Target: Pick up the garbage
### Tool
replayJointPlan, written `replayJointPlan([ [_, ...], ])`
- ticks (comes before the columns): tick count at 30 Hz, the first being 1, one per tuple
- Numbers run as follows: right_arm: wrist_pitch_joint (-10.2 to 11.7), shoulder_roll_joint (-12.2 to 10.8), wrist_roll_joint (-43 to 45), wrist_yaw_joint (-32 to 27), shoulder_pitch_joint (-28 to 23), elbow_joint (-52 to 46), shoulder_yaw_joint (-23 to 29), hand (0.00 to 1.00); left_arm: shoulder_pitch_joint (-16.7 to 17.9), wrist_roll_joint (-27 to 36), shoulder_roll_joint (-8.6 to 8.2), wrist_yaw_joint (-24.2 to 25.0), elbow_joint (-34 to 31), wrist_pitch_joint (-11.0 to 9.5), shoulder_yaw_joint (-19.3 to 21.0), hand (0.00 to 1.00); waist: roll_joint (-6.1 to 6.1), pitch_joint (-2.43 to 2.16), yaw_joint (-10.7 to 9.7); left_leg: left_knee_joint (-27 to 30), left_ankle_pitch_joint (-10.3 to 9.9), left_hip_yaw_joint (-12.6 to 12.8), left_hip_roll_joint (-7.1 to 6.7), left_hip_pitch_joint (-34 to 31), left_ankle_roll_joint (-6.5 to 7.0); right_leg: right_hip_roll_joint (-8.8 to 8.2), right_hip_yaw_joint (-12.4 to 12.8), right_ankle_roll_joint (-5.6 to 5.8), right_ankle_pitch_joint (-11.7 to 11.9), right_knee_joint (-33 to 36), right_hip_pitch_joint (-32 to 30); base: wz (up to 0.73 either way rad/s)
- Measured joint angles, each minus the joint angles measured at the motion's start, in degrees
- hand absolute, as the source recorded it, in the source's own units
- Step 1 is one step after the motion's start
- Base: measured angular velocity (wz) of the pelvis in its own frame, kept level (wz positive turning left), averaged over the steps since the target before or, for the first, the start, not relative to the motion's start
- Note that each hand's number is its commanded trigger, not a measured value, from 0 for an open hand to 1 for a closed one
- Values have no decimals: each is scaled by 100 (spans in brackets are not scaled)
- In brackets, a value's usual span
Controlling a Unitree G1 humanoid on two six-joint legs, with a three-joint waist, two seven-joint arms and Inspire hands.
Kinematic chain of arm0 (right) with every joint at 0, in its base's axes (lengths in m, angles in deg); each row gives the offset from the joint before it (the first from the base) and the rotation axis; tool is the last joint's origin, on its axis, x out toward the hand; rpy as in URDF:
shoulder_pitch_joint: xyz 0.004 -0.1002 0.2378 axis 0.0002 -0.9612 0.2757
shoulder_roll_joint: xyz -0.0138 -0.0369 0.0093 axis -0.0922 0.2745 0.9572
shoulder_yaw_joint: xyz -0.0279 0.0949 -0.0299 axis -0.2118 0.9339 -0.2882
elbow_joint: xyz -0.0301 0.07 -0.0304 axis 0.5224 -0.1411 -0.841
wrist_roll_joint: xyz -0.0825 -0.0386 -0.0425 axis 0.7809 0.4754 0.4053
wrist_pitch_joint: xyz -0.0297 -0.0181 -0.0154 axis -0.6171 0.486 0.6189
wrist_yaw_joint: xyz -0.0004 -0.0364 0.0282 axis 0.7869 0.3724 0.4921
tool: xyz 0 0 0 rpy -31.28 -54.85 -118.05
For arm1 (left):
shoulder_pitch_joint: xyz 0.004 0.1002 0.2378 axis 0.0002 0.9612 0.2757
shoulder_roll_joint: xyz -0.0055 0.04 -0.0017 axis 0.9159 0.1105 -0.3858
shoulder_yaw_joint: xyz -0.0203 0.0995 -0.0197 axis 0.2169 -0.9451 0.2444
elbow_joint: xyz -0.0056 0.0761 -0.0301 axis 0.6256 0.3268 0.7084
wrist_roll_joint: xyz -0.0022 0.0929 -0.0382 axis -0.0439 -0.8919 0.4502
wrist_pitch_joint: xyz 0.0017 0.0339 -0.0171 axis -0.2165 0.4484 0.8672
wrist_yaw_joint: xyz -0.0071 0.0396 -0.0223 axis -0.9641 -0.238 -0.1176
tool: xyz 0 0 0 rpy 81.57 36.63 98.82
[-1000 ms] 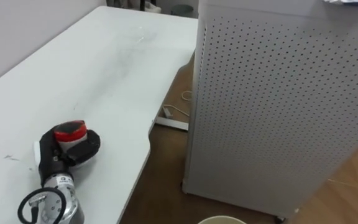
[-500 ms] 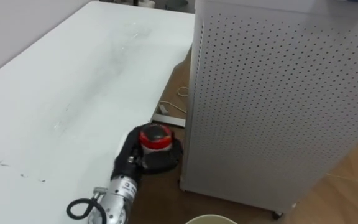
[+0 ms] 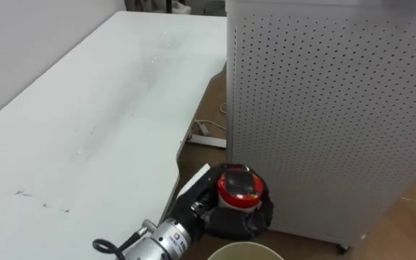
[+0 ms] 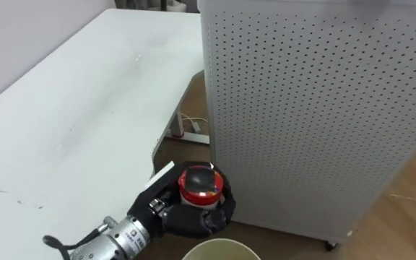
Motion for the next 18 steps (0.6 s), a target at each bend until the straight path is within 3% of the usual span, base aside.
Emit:
replayJointPlan([
  [9, 2, 37, 218, -4, 97, -151, -1, 100, 224, -1, 128, 592, -1, 21, -144, 100, 77, -6, -111, -83, 1, 50, -8, 11, 0, 24, 98, 2, 1, -3, -77, -5],
  [11, 2, 60, 218, -3, 97, -200, -3, 100, 224, 0, 133, 667, -1, 54, -145, 66, 116, -6, -118, -84, 0, 52, -8, 6, 0, 23, 103, 3, 0, 0, -86, -2],
  [12, 2, 71, 218, -4, 97, -227, -3, 100, 224, 0, 132, 677, -1, 73, -148, 20, 139, -5, -118, -85, 0, 54, -9, 2, 0, 23, 105, 3, 0, 0, -92, 0],
  [13, 2, 78, 218, -4, 97, -242, -3, 100, 224, 0, 131, 678, -1, 82, -148, 0, 150, -5, -118, -85, 1, 53, -9, 0, 0, 24, 105, 3, -1, 0, -95, 0],
  [18, 2, 127, 215, -10, 97, -333, -3, 100, 224, 0, 122, 741, -1, 114, -175, 0, 190, -6, -119, -88, 1, 53, -13, -5, 0, 23, 109, 6, -3, 2, -105, 0],
])
